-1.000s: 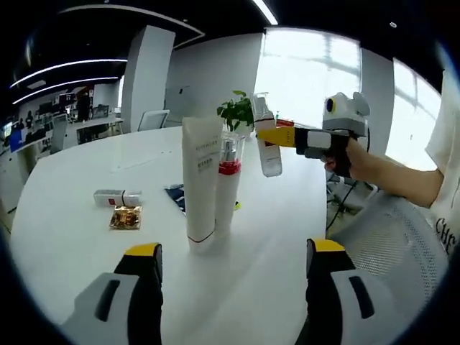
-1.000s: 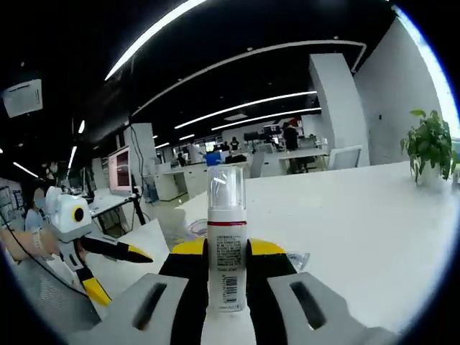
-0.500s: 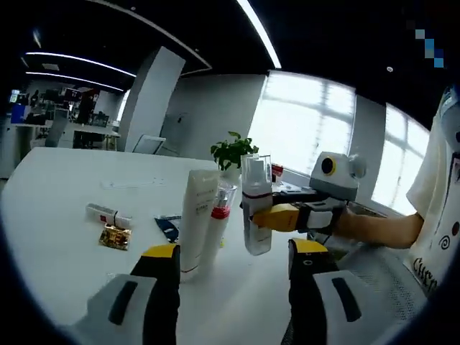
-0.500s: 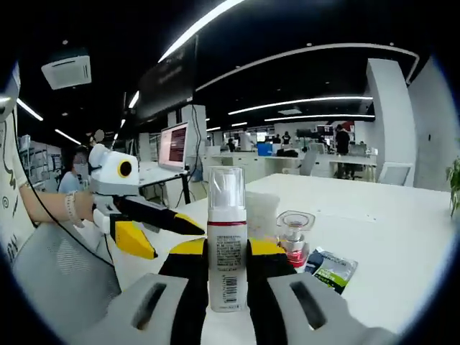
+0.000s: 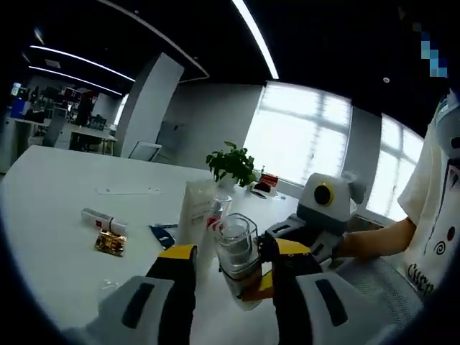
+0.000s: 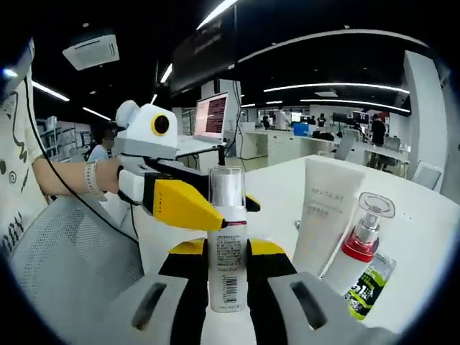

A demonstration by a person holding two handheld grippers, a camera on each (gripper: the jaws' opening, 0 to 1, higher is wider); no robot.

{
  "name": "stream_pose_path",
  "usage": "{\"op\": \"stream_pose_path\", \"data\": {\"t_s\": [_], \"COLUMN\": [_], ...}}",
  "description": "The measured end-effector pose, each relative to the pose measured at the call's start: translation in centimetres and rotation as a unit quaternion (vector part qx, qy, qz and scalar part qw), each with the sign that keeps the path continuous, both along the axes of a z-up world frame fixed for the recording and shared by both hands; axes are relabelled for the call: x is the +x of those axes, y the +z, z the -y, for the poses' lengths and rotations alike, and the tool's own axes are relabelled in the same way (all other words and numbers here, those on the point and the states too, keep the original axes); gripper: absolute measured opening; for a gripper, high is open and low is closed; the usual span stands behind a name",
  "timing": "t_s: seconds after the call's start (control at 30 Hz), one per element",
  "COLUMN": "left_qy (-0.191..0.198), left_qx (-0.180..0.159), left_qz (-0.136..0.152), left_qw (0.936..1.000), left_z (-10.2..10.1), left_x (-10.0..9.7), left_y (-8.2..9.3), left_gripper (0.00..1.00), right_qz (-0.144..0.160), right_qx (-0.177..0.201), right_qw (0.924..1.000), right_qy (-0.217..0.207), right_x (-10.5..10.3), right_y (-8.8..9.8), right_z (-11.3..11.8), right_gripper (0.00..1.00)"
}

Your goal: Arrange the skincare products in the storage area until every visible bottle or jar stands upright without overlapping.

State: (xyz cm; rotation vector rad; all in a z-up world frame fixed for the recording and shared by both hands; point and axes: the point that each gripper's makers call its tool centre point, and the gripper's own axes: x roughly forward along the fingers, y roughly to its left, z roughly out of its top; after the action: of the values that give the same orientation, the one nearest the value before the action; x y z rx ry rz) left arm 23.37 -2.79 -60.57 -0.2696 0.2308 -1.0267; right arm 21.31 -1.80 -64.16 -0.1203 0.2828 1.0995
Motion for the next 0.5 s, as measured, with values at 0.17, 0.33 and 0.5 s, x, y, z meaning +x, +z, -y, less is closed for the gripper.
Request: {"op": "stream_pose_path", "data": {"t_s": [0.17, 0.33, 0.5], "left_qy": [-0.009, -0.030, -0.049], "left_qx": [-0.006, -0.013, -0.046], "left_qz": [0.000, -0.004, -0.011], "left_qw": [0.9999, 0.9995, 0.9977], "left_z": [0.2, 0.8, 1.1], "left_x": [-0.2, -0.8, -1.4], "left_y": [0.1, 0.3, 1.3], "left_gripper": [0.27, 0.22, 0.22], "right_qz": [-0.055, -0.109, -0.144], "right_qx": [0.030, 0.063, 0.110], "right_qw": [0.9978, 0.9911, 0.9806], "right_qy": [0.023, 0.044, 0.075], "right_x": [-0.6, -1.4, -2.4], "right_y": [-0.2, -0.1, 1.1], "right_z": [-0.1, -0.3, -0.6], "right_gripper": [0.18, 0.18, 0.18]}}
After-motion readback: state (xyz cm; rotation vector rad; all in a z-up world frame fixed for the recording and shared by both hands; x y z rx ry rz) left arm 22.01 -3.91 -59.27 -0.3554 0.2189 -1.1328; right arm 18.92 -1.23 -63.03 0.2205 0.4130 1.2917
